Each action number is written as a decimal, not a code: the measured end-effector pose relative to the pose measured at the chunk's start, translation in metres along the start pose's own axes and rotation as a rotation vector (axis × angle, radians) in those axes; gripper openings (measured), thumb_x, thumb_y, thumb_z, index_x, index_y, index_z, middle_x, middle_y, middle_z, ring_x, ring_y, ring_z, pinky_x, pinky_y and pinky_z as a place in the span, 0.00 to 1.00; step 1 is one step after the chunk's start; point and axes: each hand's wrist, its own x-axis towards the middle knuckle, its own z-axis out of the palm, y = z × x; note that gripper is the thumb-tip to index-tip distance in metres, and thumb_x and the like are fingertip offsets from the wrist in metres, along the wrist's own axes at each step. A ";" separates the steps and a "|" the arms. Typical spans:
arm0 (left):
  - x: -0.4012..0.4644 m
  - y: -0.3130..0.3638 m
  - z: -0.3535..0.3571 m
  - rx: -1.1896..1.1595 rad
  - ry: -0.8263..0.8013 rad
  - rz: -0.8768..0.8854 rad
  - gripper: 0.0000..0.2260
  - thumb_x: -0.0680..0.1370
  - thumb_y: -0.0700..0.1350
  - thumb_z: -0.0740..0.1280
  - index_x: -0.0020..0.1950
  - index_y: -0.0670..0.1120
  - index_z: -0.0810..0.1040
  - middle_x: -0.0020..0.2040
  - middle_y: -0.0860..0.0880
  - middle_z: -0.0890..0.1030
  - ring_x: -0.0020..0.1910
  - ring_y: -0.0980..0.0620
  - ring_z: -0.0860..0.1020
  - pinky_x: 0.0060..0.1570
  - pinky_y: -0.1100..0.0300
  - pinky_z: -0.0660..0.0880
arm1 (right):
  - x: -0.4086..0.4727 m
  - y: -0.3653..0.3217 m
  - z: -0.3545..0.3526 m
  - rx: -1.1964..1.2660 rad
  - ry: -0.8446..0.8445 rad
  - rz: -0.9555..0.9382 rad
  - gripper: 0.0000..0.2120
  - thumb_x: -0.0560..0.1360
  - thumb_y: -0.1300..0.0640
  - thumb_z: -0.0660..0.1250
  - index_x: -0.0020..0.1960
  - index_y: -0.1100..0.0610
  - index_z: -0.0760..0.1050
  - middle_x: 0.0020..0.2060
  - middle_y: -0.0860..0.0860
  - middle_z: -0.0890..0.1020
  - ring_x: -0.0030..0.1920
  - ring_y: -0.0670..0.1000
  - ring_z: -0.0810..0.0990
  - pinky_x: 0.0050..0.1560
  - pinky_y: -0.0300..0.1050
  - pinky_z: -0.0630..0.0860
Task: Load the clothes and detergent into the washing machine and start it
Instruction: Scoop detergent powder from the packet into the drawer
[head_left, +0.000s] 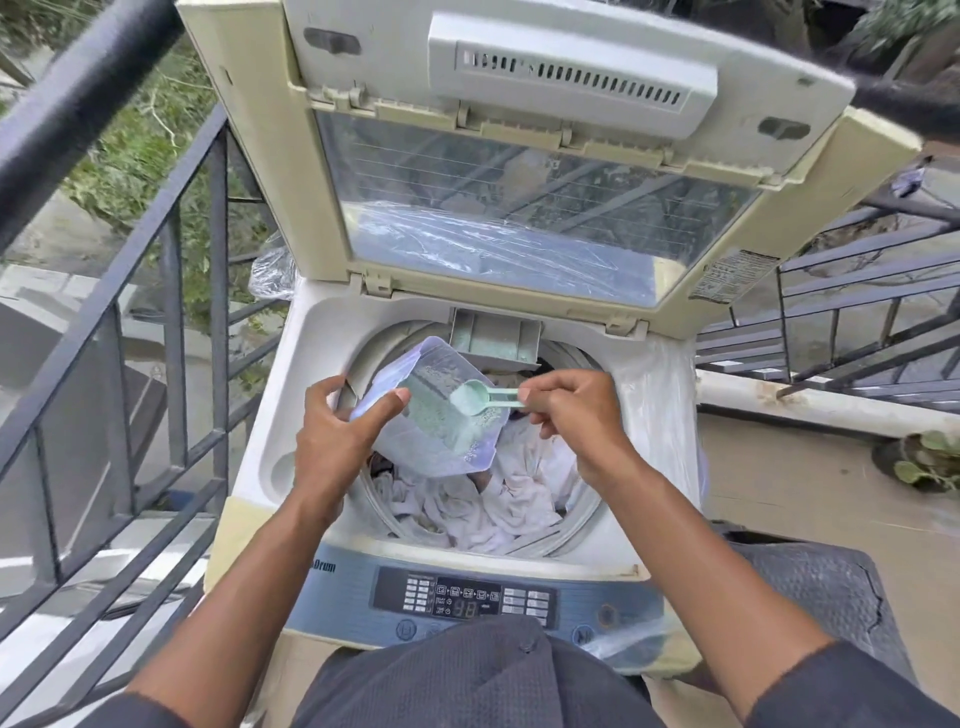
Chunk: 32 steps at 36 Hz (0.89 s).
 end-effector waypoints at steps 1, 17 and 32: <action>0.001 -0.001 0.000 -0.010 0.001 -0.007 0.51 0.50 0.79 0.79 0.69 0.64 0.69 0.67 0.46 0.80 0.65 0.47 0.81 0.66 0.40 0.79 | 0.003 -0.003 -0.003 0.024 0.006 -0.001 0.04 0.70 0.65 0.76 0.39 0.57 0.87 0.34 0.55 0.87 0.30 0.48 0.82 0.31 0.43 0.76; 0.013 -0.009 -0.001 -0.012 0.024 -0.020 0.47 0.53 0.78 0.80 0.67 0.66 0.68 0.62 0.47 0.79 0.62 0.47 0.82 0.66 0.41 0.79 | 0.053 -0.023 0.020 0.016 0.255 -0.083 0.06 0.73 0.62 0.75 0.40 0.52 0.86 0.32 0.48 0.87 0.32 0.48 0.87 0.46 0.52 0.87; 0.010 -0.007 0.001 -0.007 0.022 -0.002 0.50 0.51 0.79 0.79 0.68 0.63 0.69 0.65 0.45 0.79 0.62 0.47 0.82 0.65 0.42 0.80 | 0.048 -0.016 0.013 -0.317 0.332 -0.368 0.05 0.76 0.61 0.75 0.47 0.53 0.88 0.39 0.41 0.85 0.43 0.42 0.84 0.48 0.35 0.77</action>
